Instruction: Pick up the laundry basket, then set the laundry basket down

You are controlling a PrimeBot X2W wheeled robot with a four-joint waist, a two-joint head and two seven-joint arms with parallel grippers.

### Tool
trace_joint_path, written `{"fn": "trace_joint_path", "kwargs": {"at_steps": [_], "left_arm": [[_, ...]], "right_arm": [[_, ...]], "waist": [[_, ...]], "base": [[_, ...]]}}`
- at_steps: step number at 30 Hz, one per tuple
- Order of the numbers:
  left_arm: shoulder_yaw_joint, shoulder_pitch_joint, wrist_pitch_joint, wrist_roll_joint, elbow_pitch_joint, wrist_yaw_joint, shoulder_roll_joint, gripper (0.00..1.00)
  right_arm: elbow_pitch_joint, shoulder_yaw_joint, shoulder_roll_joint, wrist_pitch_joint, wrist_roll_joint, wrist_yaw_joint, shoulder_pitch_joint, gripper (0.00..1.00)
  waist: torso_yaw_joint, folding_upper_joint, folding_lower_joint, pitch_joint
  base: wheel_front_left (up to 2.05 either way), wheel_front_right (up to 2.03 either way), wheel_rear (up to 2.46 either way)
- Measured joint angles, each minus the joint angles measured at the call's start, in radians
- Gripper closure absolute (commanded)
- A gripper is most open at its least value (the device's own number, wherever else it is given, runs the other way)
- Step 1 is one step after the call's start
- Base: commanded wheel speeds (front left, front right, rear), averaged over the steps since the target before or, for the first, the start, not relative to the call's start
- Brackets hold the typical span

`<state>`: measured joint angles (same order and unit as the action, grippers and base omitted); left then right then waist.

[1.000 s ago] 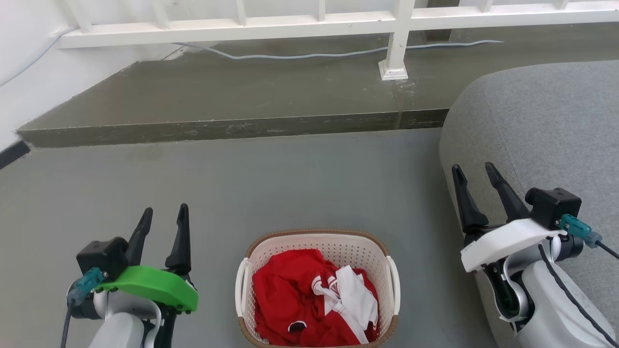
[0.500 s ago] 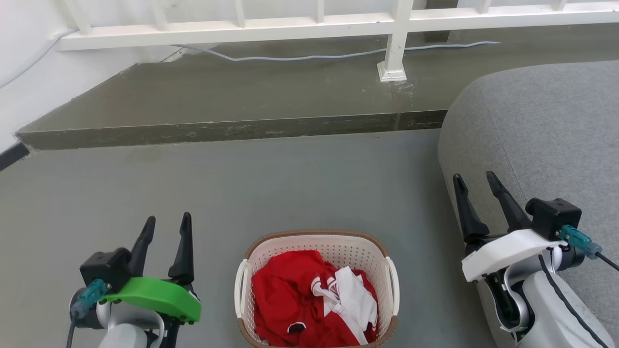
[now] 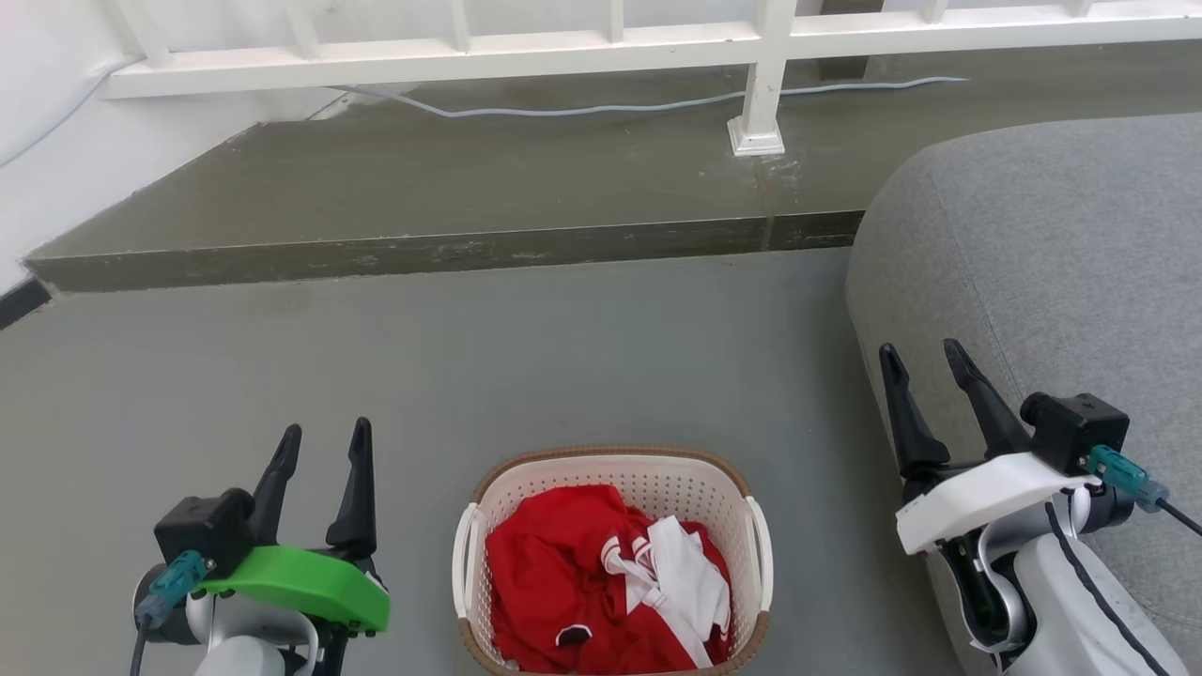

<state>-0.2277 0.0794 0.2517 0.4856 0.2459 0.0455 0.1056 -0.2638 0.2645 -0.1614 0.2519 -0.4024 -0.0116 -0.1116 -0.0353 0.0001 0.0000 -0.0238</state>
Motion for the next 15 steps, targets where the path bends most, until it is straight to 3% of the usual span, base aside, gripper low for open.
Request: {"fn": "trace_joint_path", "kwargs": {"at_steps": [12,13,15], "left_arm": [[0.019,-0.014,0.0,-0.009,-0.002,0.02,-0.016,0.0],[0.021,-0.014,0.0,-0.01,-0.001,0.021,-0.017,1.0],[0.017,-0.022,-0.002,-0.009,0.019,0.021,-0.023,1.0]], "right_arm": [[0.001,-0.021,0.014,0.0,0.025,-0.015,0.005,0.0],[-0.001,-0.022,0.015,0.0,0.026,-0.014,0.005,1.0],[-0.019,-0.02,0.021,0.0,0.026,-0.014,0.014,1.0]], "waist": [[-0.007,0.0,0.0,-0.008],[-0.007,0.0,0.0,-0.009],[-0.007,0.0,0.0,-0.009]], "base": [[0.0,0.0,0.0],[0.0,0.0,0.0],[0.0,0.0,0.0]]}}
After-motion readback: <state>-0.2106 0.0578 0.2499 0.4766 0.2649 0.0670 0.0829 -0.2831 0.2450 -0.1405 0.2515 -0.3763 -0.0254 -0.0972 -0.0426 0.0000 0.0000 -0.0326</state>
